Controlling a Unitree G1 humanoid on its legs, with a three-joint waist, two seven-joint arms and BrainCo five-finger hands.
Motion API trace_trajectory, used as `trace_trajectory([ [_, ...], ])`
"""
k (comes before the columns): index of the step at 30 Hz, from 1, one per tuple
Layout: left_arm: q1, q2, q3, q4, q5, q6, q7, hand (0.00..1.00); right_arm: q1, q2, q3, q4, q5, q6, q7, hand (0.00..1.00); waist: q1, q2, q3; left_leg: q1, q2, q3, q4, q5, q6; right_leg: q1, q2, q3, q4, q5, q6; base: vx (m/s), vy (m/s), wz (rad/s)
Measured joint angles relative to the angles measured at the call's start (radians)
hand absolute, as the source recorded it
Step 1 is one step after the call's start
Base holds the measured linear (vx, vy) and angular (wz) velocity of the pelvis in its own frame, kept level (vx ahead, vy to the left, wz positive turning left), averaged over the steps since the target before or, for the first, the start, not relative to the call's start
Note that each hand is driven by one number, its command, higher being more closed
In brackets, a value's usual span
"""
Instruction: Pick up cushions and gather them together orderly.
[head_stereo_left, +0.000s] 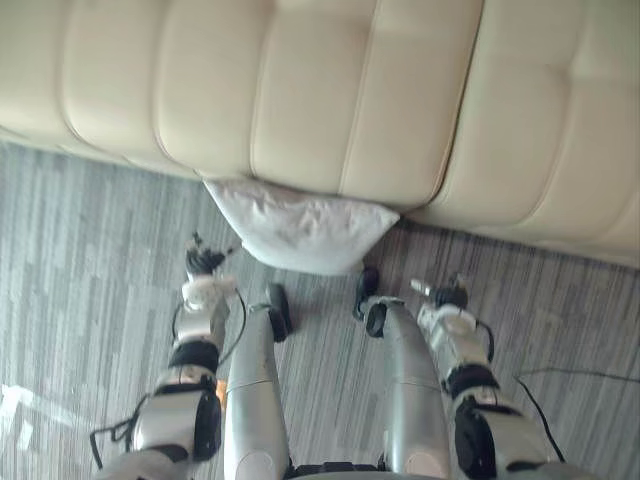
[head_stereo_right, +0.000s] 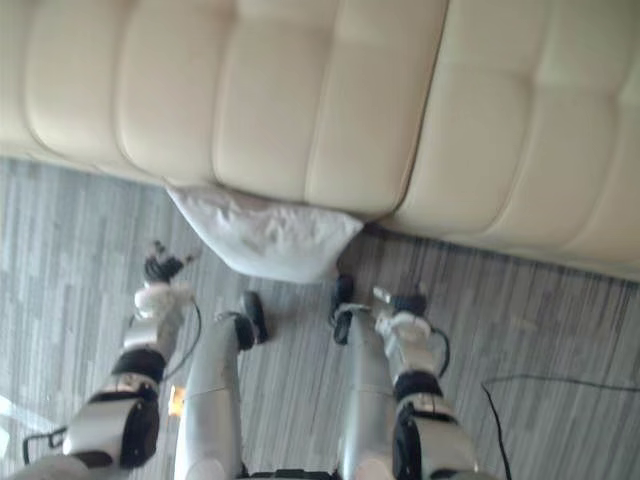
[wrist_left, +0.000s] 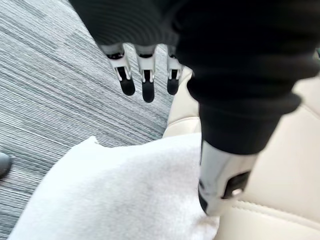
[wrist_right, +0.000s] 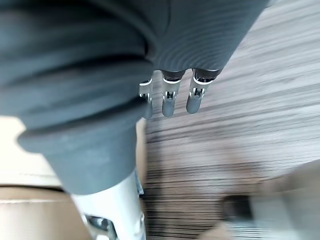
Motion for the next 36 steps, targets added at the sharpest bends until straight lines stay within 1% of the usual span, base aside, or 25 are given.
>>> trace_trajectory([
  [1, -0.051, 0.012, 0.0, -0.013, -0.006, 0.0, 0.005, 0.0, -0.064, -0.018, 0.001, -0.004, 0.01, -0.007, -0.007, 0.0, -0.001, 0.0, 0.023, -0.047, 0.001, -0.01, 0.015, 0.006, -0.002, -0.042, -0.001, -0.004, 0.015, 0.004, -0.006, -0.04, -0.02, 0.11],
  [2, -0.093, 0.019, -0.003, -0.024, -0.006, -0.001, 0.011, 0.0, -0.106, -0.028, 0.001, -0.022, 0.026, -0.011, -0.012, 0.0, -0.001, 0.001, 0.025, -0.101, 0.003, -0.019, 0.031, 0.008, -0.002, -0.094, -0.001, -0.008, 0.031, 0.009, -0.014, -0.04, -0.023, 0.12],
  [4, -0.153, 0.031, -0.005, -0.025, -0.006, -0.004, 0.015, 0.0, -0.168, -0.039, 0.019, -0.033, 0.035, -0.021, -0.028, 0.0, -0.001, 0.002, 0.03, -0.164, 0.006, -0.029, 0.052, 0.008, -0.002, -0.151, -0.001, -0.013, 0.051, 0.009, -0.015, -0.03, -0.013, 0.04],
  [7, -0.21, 0.034, -0.012, -0.025, -0.006, -0.013, 0.019, 0.0, -0.236, -0.038, 0.042, -0.033, 0.056, -0.024, -0.052, 0.0, 0.0, 0.001, 0.04, -0.209, 0.009, -0.033, 0.066, 0.008, -0.002, -0.194, -0.001, -0.014, 0.066, 0.009, -0.014, -0.03, 0.0, 0.01],
  [9, -0.236, 0.035, -0.012, -0.026, -0.006, -0.014, 0.028, 0.0, -0.26, -0.026, 0.05, -0.033, 0.069, -0.037, -0.07, 0.0, 0.001, 0.002, 0.04, -0.233, 0.009, -0.034, 0.069, 0.009, -0.003, -0.218, -0.002, -0.015, 0.066, 0.005, -0.007, -0.06, 0.004, 0.02],
  [10, -0.244, 0.035, -0.012, -0.03, -0.006, -0.013, 0.037, 1.0, -0.265, -0.011, 0.06, -0.033, 0.07, -0.04, -0.071, 0.0, 0.001, 0.002, 0.04, -0.242, 0.01, -0.034, 0.068, 0.01, -0.003, -0.227, -0.002, -0.015, 0.064, 0.001, -0.001, -0.05, 0.004, -0.01],
  [11, -0.253, 0.033, -0.012, -0.043, -0.006, -0.013, 0.042, 1.0, -0.275, 0.004, 0.084, -0.033, 0.082, -0.041, -0.072, 1.0, 0.001, 0.002, 0.04, -0.254, 0.012, -0.034, 0.068, 0.011, -0.003, -0.24, -0.002, -0.017, 0.064, 0.001, -0.001, -0.06, 0.005, -0.03],
  [12, -0.264, 0.03, -0.011, -0.055, -0.006, -0.013, 0.059, 1.0, -0.295, 0.036, 0.106, -0.033, 0.093, -0.042, -0.075, 1.0, 0.002, 0.002, 0.04, -0.266, 0.014, -0.034, 0.067, 0.013, -0.006, -0.252, -0.002, -0.02, 0.064, 0.002, -0.002, -0.04, 0.003, -0.04],
  [13, -0.269, 0.028, -0.011, -0.056, -0.006, -0.013, 0.061, 1.0, -0.302, 0.047, 0.117, -0.033, 0.101, -0.044, -0.076, 1.0, 0.003, 0.002, 0.04, -0.269, 0.015, -0.034, 0.067, 0.015, -0.007, -0.255, -0.001, -0.021, 0.064, 0.002, -0.003, -0.05, -0.002, 0.0],
  [14, -0.284, 0.018, -0.01, -0.056, -0.006, -0.012, 0.083, 1.0, -0.32, 0.087, 0.136, -0.033, 0.112, -0.046, -0.08, 1.0, 0.007, 0.002, 0.04, -0.271, 0.016, -0.035, 0.064, 0.018, -0.011, -0.259, -0.001, -0.023, 0.068, 0.004, -0.006, 0.0, 0.0, 0.0],
  [16, -0.289, 0.009, -0.01, -0.056, -0.006, -0.011, 0.105, 1.0, -0.322, 0.118, 0.161, -0.032, 0.115, -0.055, -0.087, 1.0, 0.011, 0.002, 0.039, -0.267, 0.016, -0.038, 0.061, 0.019, -0.013, -0.258, 0.0, -0.024, 0.071, 0.009, -0.014, -0.01, -0.004, 0.02],
  [20, -0.288, -0.006, -0.013, -0.056, -0.009, -0.009, 0.128, 1.0, -0.312, 0.119, 0.198, -0.033, 0.116, -0.064, -0.085, 1.0, 0.012, 0.003, 0.039, -0.258, 0.015, -0.043, 0.064, 0.021, -0.015, -0.246, 0.0, -0.028, 0.075, 0.01, -0.016, 0.0, 0.0, 0.0],
  [23, -0.266, -0.013, -0.046, -0.056, -0.01, -0.006, 0.137, 1.0, -0.278, 0.112, 0.237, -0.034, 0.117, -0.064, -0.08, 1.0, 0.011, 0.003, 0.037, -0.214, 0.015, -0.043, 0.059, 0.022, -0.014, -0.198, 0.002, -0.029, 0.062, 0.013, -0.021, -0.03, 0.011, -0.02],
  [26, -0.219, -0.016, -0.094, -0.086, -0.01, -0.007, 0.138, 1.0, -0.216, 0.111, 0.281, -0.062, 0.116, -0.064, -0.073, 1.0, 0.012, 0.004, 0.036, -0.139, 0.015, -0.037, 0.02, 0.029, -0.017, -0.123, 0.009, -0.03, 0.02, 0.011, -0.017, -0.06, 0.001, -0.03],
  [28, -0.16, -0.019, -0.127, -0.143, -0.009, -0.014, 0.139, 1.0, -0.153, 0.108, 0.317, -0.125, 0.116, -0.064, -0.068, 1.0, 0.011, 0.004, 0.036, -0.065, 0.014, -0.032, -0.024, 0.039, -0.025, -0.053, 0.02, -0.031, -0.024, 0.022, -0.016, -0.06, -0.019, -0.06],
  [30, -0.126, -0.023, -0.15, -0.167, -0.008, -0.018, 0.138, 1.0, -0.116, 0.107, 0.319, -0.156, 0.116, -0.064, -0.066, 1.0, 0.01, 0.004, 0.035, -0.019, 0.013, -0.029, -0.049, 0.044, -0.031, -0.011, 0.023, -0.032, -0.043, 0.024, -0.016, -0.04, -0.033, -0.03],
  [32, -0.045, -0.041, -0.198, -0.217, -0.009, -0.019, 0.14, 1.0, -0.033, 0.106, 0.322, -0.224, 0.115, -0.062, -0.065, 1.0, 0.012, 0.007, 0.028, 0.095, 0.004, -0.021, -0.113, 0.051, -0.037, 0.098, 0.032, -0.036, -0.1, 0.031, -0.027, 0.01, -0.043, -0.05],
  [33, 0.011, -0.056, -0.224, -0.245, -0.009, -0.022, 0.139, 1.0, 0.028, 0.106, 0.33, -0.266, 0.112, -0.064, -0.065, 1.0, 0.009, 0.007, 0.0, 0.136, 0.001, -0.014, -0.136, 0.052, -0.038, 0.132, 0.033, -0.036, -0.119, 0.038, -0.036, 0.05, -0.031, -0.06],
  [35, 0.07, -0.07, -0.256, -0.286, -0.01, -0.023, 0.139, 1.0, 0.099, 0.102, 0.335, -0.33, 0.107, -0.065, -0.064, 1.0, 0.006, 0.007, -0.001, 0.214, -0.001, -0.004, -0.164, 0.054, -0.042, 0.204, 0.036, -0.034, -0.144, 0.038, -0.035, 0.08, -0.014, -0.05],
  [36, 0.127, -0.087, -0.281, -0.319, -0.011, -0.028, 0.139, 1.0, 0.169, 0.092, 0.35, -0.386, 0.105, -0.066, -0.063, 1.0, 0.0, 0.009, -0.014, 0.275, -0.004, -0.002, -0.193, 0.054, -0.042, 0.264, 0.04, -0.035, -0.172, 0.038, -0.035, 0.08, -0.006, -0.02],
])
